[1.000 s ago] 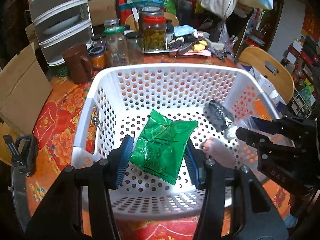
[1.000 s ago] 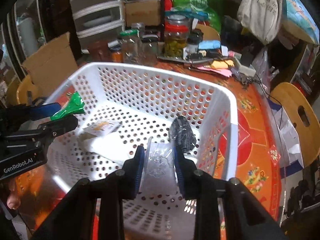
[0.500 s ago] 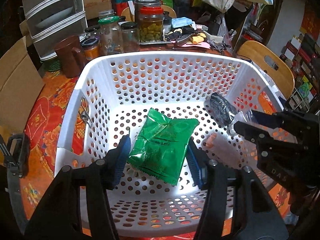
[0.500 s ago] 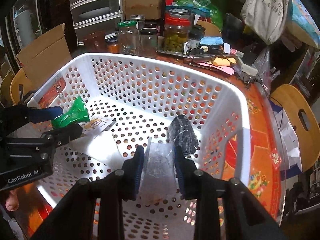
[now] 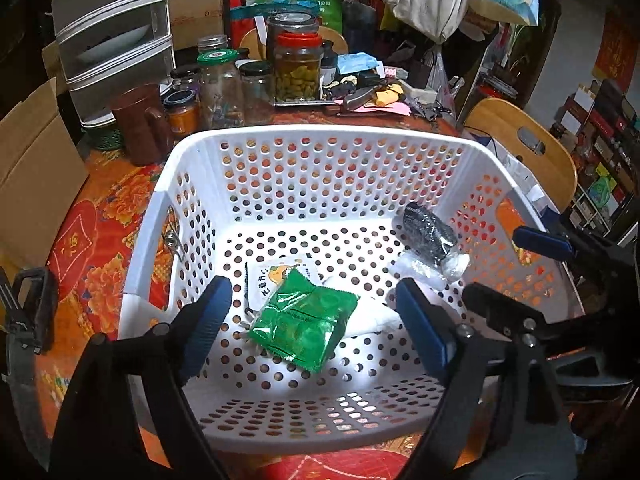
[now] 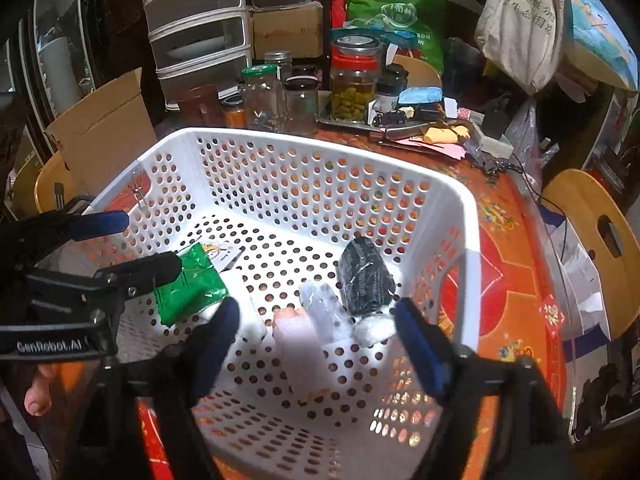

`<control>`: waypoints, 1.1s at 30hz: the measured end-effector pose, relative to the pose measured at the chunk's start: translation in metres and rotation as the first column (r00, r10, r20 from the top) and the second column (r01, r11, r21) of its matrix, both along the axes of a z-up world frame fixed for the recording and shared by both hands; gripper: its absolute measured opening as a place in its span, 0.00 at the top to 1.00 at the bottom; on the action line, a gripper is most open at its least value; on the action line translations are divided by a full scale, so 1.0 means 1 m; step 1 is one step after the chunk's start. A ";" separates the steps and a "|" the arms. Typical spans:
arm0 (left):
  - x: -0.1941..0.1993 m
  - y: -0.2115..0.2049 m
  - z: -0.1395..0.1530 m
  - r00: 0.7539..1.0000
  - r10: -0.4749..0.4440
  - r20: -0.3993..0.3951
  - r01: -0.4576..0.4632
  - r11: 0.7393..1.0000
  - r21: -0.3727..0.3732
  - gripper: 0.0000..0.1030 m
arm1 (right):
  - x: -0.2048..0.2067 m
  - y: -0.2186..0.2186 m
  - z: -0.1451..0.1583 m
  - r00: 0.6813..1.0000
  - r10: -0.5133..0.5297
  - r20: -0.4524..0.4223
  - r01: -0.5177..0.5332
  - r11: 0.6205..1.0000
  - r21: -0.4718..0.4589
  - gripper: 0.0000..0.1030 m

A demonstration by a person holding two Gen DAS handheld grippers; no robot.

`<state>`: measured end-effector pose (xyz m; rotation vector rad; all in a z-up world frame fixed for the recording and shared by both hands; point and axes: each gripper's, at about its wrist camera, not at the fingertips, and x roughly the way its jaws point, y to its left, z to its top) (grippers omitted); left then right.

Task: Organize soft objects

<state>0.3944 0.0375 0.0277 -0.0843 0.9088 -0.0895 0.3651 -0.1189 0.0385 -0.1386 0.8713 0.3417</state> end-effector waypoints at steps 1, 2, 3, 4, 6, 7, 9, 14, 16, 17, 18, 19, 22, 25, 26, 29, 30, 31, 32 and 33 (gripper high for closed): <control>-0.001 0.000 0.001 1.000 0.002 0.002 -0.002 1.000 0.003 0.19 | -0.002 -0.002 0.001 1.000 0.001 0.003 -0.001 1.000 0.007 0.19; -0.005 -0.002 0.003 1.000 0.002 0.006 -0.002 1.000 0.011 0.19 | -0.005 -0.003 0.002 1.000 0.001 0.006 -0.001 1.000 0.013 0.18; -0.007 -0.003 0.004 1.000 -0.003 0.009 0.002 1.000 0.016 0.18 | -0.008 -0.004 0.003 1.000 0.000 0.010 0.000 1.000 0.014 0.16; -0.009 -0.004 0.005 1.000 -0.006 0.010 0.006 1.000 0.019 0.18 | -0.010 -0.005 0.004 1.000 -0.001 0.014 0.001 1.000 0.013 0.12; -0.015 -0.006 0.008 1.000 -0.015 0.013 0.015 1.000 0.028 0.17 | -0.015 -0.007 0.007 1.000 -0.001 0.024 0.000 1.000 0.011 0.09; -0.017 -0.007 0.008 1.000 -0.018 0.014 0.017 0.999 0.030 0.17 | -0.018 -0.007 0.007 1.000 -0.003 0.026 0.002 1.000 0.014 0.08; -0.024 -0.009 0.012 1.000 -0.014 0.025 0.013 0.999 0.042 0.14 | -0.024 -0.010 0.010 1.000 -0.005 0.028 0.004 1.000 0.023 0.06; -0.046 -0.013 0.026 0.997 -0.020 0.079 0.014 0.996 0.083 0.00 | -0.041 -0.014 0.016 0.999 -0.017 0.048 0.015 0.999 0.039 0.03; -0.059 -0.012 0.032 0.995 -0.027 0.100 0.019 0.997 0.077 0.00 | -0.049 -0.017 0.019 0.998 -0.018 0.056 0.016 0.999 0.044 0.03; -0.065 -0.013 0.036 0.994 -0.031 0.109 0.023 0.997 0.077 0.00 | -0.053 -0.017 0.020 0.998 -0.021 0.061 0.018 0.999 0.044 0.02; -0.071 -0.013 0.039 0.992 -0.035 0.118 0.025 0.997 0.079 0.00 | -0.057 -0.019 0.022 0.997 -0.023 0.070 0.020 0.999 0.042 0.02; -0.077 -0.013 0.042 0.991 -0.036 0.128 0.026 0.996 0.080 0.00 | -0.062 -0.020 0.024 0.997 -0.022 0.078 0.019 0.999 0.042 0.02; -0.100 -0.014 0.052 0.986 -0.045 0.158 0.034 0.997 0.069 0.00 | -0.077 -0.022 0.029 0.995 -0.026 0.093 0.022 0.999 0.046 0.01; -0.126 -0.014 0.058 0.982 -0.043 0.182 0.035 0.998 0.052 0.00 | -0.094 -0.024 0.036 0.992 -0.021 0.123 0.015 0.999 0.046 0.01; -0.133 -0.014 0.059 0.982 -0.042 0.186 0.033 0.998 0.052 0.00 | -0.101 -0.024 0.038 0.991 -0.018 0.133 0.012 0.999 0.041 0.01; -0.166 -0.012 0.063 0.976 -0.034 0.217 0.022 0.998 0.060 0.00 | -0.125 -0.026 0.044 0.985 -0.022 0.171 0.018 0.999 0.027 0.01; -0.174 -0.011 0.063 0.974 -0.029 0.223 0.016 0.998 0.063 0.00 | -0.131 -0.026 0.045 0.984 -0.023 0.179 0.018 0.999 0.026 0.01; -0.185 -0.009 0.064 0.972 -0.019 0.233 0.004 0.998 0.065 0.00 | -0.138 -0.027 0.047 0.982 -0.027 0.189 0.023 0.999 0.023 0.01; -0.195 -0.007 0.065 0.970 -0.009 0.244 -0.007 0.998 0.062 0.00 | -0.148 -0.027 0.049 0.980 -0.037 0.196 0.034 0.999 0.015 0.01; -0.205 -0.005 0.065 0.968 0.001 0.253 -0.016 0.998 0.057 0.00 | -0.154 -0.027 0.050 0.979 -0.046 0.198 0.046 0.999 0.007 0.01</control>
